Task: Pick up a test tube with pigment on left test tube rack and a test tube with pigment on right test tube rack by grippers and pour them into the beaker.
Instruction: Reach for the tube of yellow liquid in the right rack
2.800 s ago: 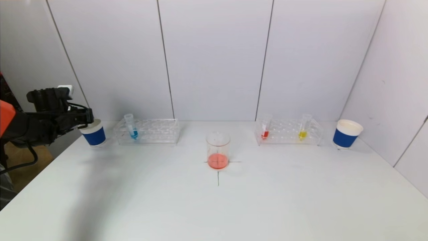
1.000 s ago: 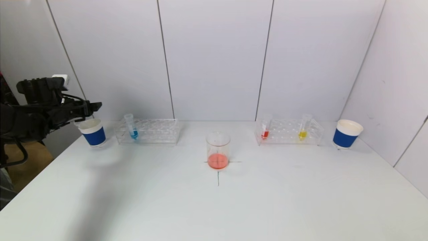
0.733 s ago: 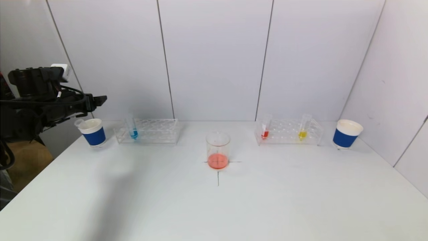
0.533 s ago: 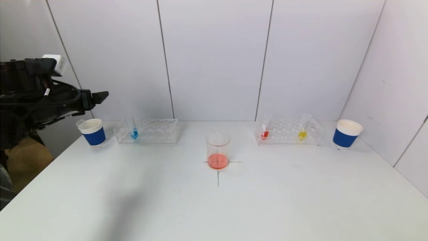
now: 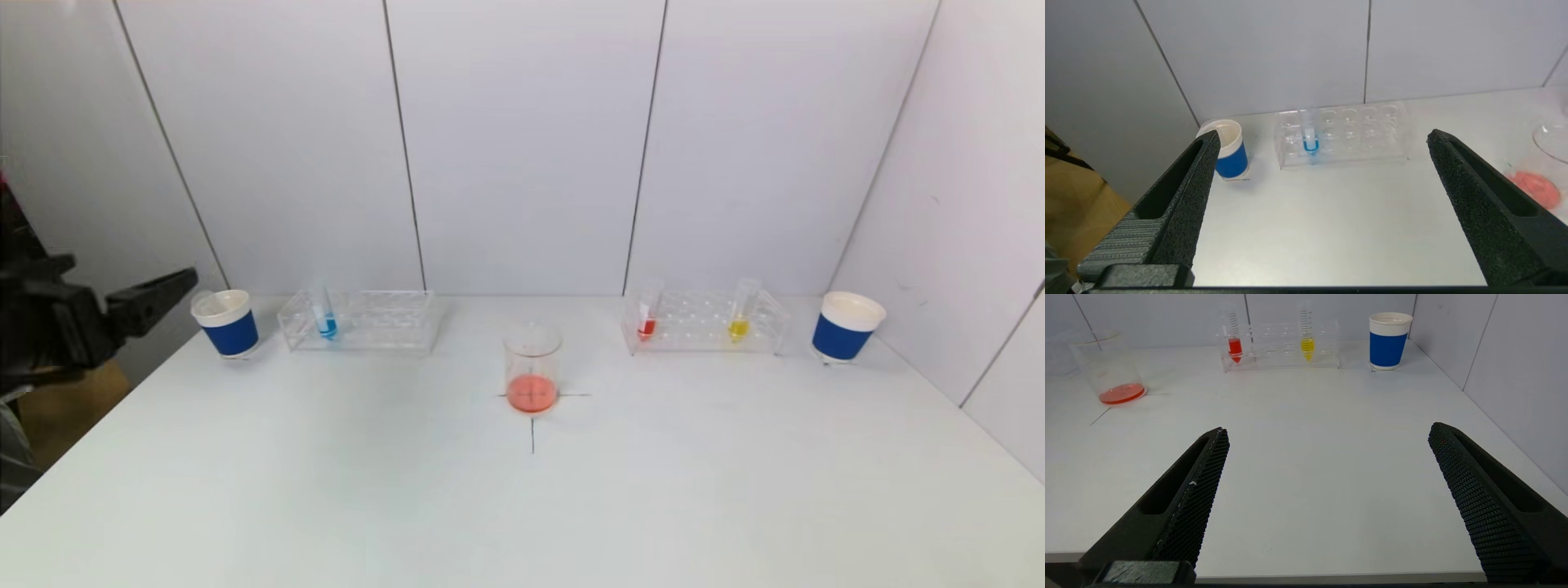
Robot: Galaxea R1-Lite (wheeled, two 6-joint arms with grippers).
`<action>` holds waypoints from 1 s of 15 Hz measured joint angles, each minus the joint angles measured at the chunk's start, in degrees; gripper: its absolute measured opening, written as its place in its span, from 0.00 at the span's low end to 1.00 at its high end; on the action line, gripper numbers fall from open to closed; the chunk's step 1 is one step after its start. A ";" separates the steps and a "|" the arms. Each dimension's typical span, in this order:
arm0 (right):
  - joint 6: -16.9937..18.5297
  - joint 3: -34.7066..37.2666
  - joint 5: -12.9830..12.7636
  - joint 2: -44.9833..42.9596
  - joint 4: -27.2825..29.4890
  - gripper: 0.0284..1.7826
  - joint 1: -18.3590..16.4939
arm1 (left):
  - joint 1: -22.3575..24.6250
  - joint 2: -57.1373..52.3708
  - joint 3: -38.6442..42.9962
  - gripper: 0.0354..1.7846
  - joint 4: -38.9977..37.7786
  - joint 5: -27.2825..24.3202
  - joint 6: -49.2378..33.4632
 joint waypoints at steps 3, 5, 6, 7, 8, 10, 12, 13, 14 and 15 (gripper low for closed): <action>0.00 0.00 0.00 0.00 0.00 1.00 -0.02 | -0.41 -13.48 5.74 0.99 7.67 -0.63 0.17; 0.00 0.00 0.00 0.00 0.00 1.00 -0.05 | -0.50 -22.75 7.84 0.99 15.38 -1.77 0.09; 0.00 0.00 0.02 0.00 0.02 1.00 -0.05 | -0.57 -27.19 8.77 0.99 19.43 -2.12 0.06; 0.00 0.00 0.00 0.00 0.00 1.00 -0.05 | -0.68 -31.98 9.90 0.99 23.60 -2.49 0.00; -0.02 0.00 0.02 0.00 0.00 1.00 -0.02 | -0.85 -36.35 11.01 0.99 27.17 -2.76 -0.02; 0.00 0.00 0.02 0.00 0.00 1.00 -0.05 | -1.29 -44.68 13.46 0.99 33.98 -2.97 -0.13; -0.02 0.00 0.00 0.00 0.00 1.00 -0.02 | -1.95 -51.77 15.38 0.99 39.68 -2.93 -0.16; 0.00 0.00 0.00 0.00 0.00 1.00 0.00 | -2.26 -55.27 16.32 0.99 42.47 -2.82 -0.09; 0.02 0.00 -0.02 0.00 0.00 1.00 -0.02 | -2.56 -58.00 17.24 0.99 44.56 -2.29 -0.35; 0.00 0.00 0.00 0.00 0.00 1.00 -0.02 | -2.82 -59.67 18.20 0.99 45.75 -1.46 -0.93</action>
